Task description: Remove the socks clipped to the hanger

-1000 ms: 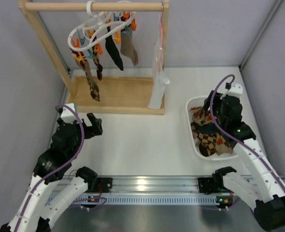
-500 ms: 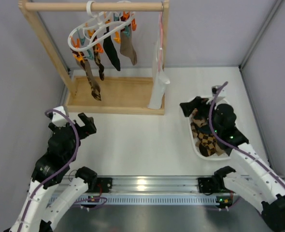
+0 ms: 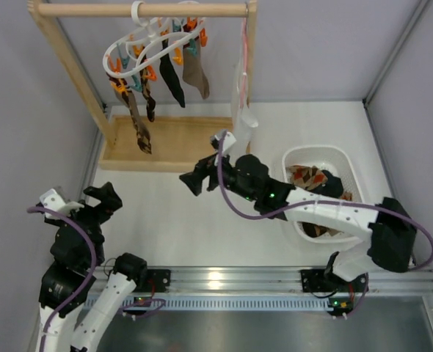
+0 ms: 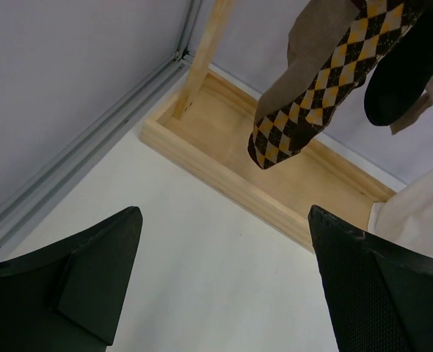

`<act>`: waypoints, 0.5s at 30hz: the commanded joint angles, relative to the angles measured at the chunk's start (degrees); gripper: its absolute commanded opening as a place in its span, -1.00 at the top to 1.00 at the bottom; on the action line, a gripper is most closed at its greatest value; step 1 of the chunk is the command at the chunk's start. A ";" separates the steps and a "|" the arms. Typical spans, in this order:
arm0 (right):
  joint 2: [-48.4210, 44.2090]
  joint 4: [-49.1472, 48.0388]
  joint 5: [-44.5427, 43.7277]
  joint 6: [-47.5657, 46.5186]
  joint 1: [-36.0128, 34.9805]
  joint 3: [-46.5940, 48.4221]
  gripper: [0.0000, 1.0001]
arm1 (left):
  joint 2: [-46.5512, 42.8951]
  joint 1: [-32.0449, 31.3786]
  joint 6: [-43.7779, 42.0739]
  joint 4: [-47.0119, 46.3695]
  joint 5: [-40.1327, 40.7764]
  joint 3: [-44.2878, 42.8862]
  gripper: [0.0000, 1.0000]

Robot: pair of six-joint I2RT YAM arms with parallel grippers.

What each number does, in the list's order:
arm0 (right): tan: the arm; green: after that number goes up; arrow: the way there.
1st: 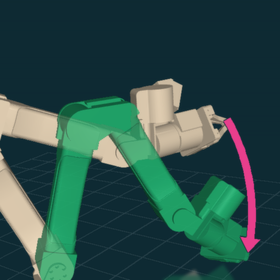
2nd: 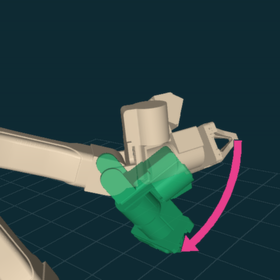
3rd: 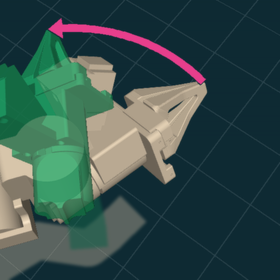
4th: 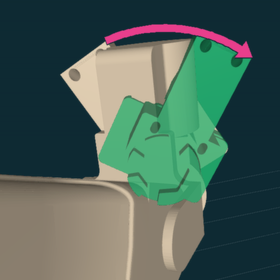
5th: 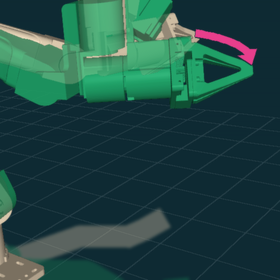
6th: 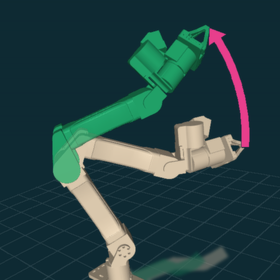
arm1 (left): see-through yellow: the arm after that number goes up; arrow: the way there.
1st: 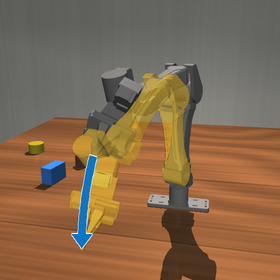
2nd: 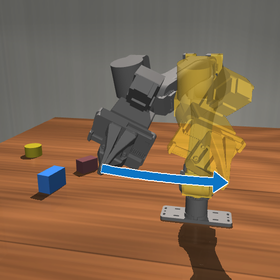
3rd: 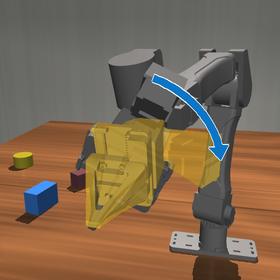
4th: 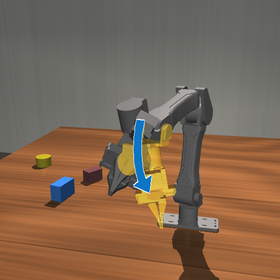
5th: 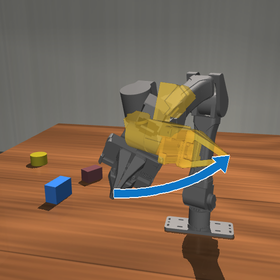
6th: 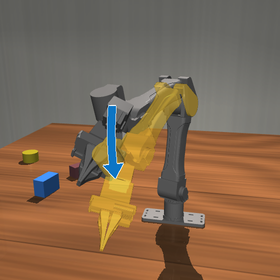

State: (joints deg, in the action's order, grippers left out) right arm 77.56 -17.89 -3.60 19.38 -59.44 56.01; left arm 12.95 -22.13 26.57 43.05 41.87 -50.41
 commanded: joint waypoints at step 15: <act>52.84 9.36 -13.19 -15.42 -3.40 65.00 -0.73 | -0.82 0.42 0.33 -3.06 0.94 0.58 -0.97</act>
State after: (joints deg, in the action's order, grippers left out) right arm 126.96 -11.00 -13.74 7.01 -62.61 113.78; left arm 11.86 -22.00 26.96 42.94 43.75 -49.98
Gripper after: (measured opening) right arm 0.865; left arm 0.984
